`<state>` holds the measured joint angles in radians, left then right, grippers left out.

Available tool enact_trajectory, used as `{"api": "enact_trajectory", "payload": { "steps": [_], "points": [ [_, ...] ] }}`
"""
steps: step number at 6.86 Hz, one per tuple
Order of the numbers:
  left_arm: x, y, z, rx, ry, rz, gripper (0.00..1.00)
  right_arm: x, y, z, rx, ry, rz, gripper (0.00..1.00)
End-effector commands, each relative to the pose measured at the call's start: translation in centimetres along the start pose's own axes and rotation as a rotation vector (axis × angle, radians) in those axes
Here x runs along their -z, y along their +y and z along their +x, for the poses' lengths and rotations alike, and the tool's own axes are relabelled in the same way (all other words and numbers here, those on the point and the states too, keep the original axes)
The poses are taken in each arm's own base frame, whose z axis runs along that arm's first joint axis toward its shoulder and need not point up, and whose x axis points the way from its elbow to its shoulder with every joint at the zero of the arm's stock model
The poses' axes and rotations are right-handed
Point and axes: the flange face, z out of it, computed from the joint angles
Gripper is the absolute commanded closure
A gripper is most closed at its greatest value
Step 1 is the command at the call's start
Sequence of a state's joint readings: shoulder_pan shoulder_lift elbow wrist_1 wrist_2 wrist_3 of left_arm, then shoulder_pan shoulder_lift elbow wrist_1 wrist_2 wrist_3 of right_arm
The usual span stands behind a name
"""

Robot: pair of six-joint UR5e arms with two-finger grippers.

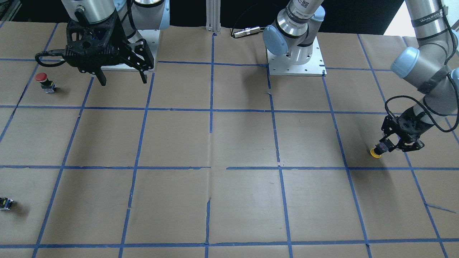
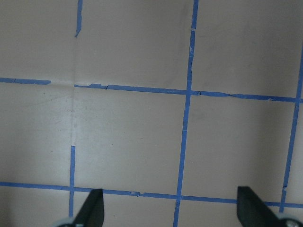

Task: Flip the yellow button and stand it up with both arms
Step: 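Lower the left gripper and grasp the yellow button's body, then lift the yellow button with the left gripper while the right arm approaches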

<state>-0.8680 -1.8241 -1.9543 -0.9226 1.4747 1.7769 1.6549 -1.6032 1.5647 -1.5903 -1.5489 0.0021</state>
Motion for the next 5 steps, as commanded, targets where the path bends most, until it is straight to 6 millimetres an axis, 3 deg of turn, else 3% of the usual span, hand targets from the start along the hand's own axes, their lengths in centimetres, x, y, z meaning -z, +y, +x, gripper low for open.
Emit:
{"api": "enact_trajectory", "payload": {
  "steps": [1, 2, 3, 5],
  "points": [
    [2.6, -2.6, 1.0, 0.13, 0.083, 0.188, 0.96, -0.1, -0.1, 0.2, -0.004, -0.004, 0.002, 0.0],
    [4.9, -5.6, 3.0, 0.302, 0.208, 0.274, 0.96, 0.4, -0.5, 0.8, -0.02, -0.008, 0.013, 0.0],
    [7.8, -9.9, 5.4, 0.425, 0.317, 0.322, 0.96, 0.6, -1.1, 3.1, -0.082, -0.06, 0.015, 0.0],
    [12.1, -18.0, 10.1, 0.641, 0.493, 0.444, 0.96, 0.7, -2.7, 8.7, -0.243, -0.337, 0.044, 0.0]
  ]
}}
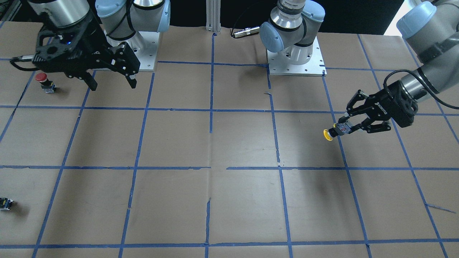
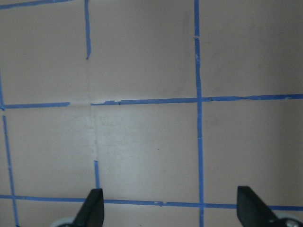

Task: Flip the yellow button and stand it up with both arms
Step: 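Lift the yellow button with the left gripper while the right arm approaches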

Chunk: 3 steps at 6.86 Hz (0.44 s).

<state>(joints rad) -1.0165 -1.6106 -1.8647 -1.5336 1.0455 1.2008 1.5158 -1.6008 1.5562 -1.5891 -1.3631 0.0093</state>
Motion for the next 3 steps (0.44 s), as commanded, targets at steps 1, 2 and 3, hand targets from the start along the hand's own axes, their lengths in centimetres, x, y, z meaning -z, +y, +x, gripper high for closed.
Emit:
{"api": "enact_trajectory", "payload": {
  "steps": [1, 2, 3],
  "points": [
    [-1.3, -4.4, 9.1, 0.176, 0.185, 0.092, 0.96, 1.0, -2.1, 5.9, -0.164, -0.298, 0.009, 0.0],
    [-2.0, -5.8, 12.4, 0.262, 0.311, 0.159, 0.96, 0.2, -2.5, 5.1, -0.138, -0.561, -0.011, 0.0],
    [-2.2, -6.6, 15.3, 0.328, 0.403, 0.207, 0.97, -1.3, -2.3, 4.0, -0.174, -0.766, -0.03, 0.0]
  ]
}}
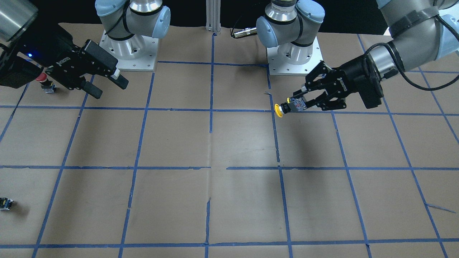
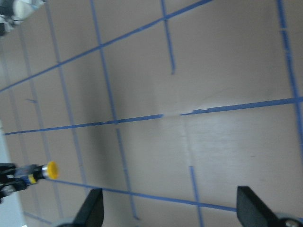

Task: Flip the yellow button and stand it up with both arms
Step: 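Lift the yellow button with the left gripper while the right arm approaches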

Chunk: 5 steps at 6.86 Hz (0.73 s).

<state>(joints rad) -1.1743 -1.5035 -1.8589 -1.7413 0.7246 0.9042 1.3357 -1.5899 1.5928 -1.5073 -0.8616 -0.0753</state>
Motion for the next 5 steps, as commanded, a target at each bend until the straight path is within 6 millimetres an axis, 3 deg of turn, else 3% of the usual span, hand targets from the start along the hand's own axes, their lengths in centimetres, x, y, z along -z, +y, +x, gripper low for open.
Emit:
{"api": "enact_trajectory", "payload": {
  "steps": [1, 2, 3, 4, 5],
  "points": [
    [-2.4, -0.7, 6.5, 0.145, 0.215, 0.107, 0.97, -3.3, 0.9, -0.3, -0.07, -0.412, -0.043, 0.0],
    [-3.9, -1.2, 9.8, 0.179, 0.308, 0.132, 0.98, -5.8, 2.3, -2.1, -0.086, -0.575, -0.084, 0.0],
    [-5.1, -1.5, 12.6, 0.213, 0.405, 0.152, 0.99, -8.3, 4.5, -2.9, -0.089, -0.593, -0.137, 0.0],
    [-5.7, -1.9, 13.7, 0.25, 0.481, 0.174, 0.99, -9.2, 5.8, -3.2, -0.101, -0.593, -0.165, 0.0],
    [-6.1, -1.9, 14.0, 0.27, 0.538, 0.201, 0.99, -9.4, 5.8, -3.0, -0.127, -0.593, -0.177, 0.0]
  ]
}}
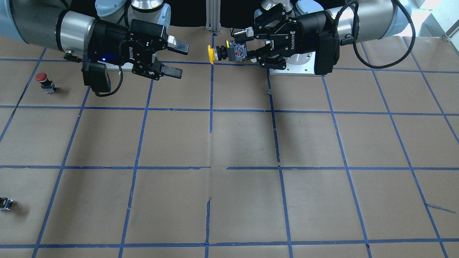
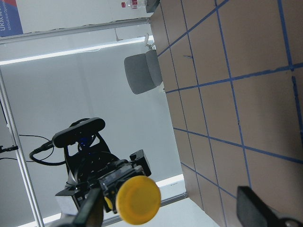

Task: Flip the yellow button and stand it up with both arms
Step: 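Lift the yellow button with the left gripper while the right arm approaches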

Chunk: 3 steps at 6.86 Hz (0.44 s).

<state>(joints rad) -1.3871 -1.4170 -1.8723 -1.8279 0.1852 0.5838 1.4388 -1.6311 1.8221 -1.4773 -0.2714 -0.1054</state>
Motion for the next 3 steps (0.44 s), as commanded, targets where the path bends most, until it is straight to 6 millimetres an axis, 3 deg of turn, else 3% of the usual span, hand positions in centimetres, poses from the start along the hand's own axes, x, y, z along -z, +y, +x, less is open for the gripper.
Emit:
{"api": "enact_trajectory", "payload": {
  "steps": [1, 3],
  "points": [
    [-1.0, 0.2, 0.4, 0.052, 0.128, 0.055, 0.99, -0.4, 0.4, -0.4, -0.085, -0.07, -0.006, 0.01],
    [-1.0, 0.3, 0.4, 0.051, 0.125, 0.053, 0.99, 3.3, -1.3, -2.0, -0.167, -0.279, 0.069, 0.01]
  ]
}}
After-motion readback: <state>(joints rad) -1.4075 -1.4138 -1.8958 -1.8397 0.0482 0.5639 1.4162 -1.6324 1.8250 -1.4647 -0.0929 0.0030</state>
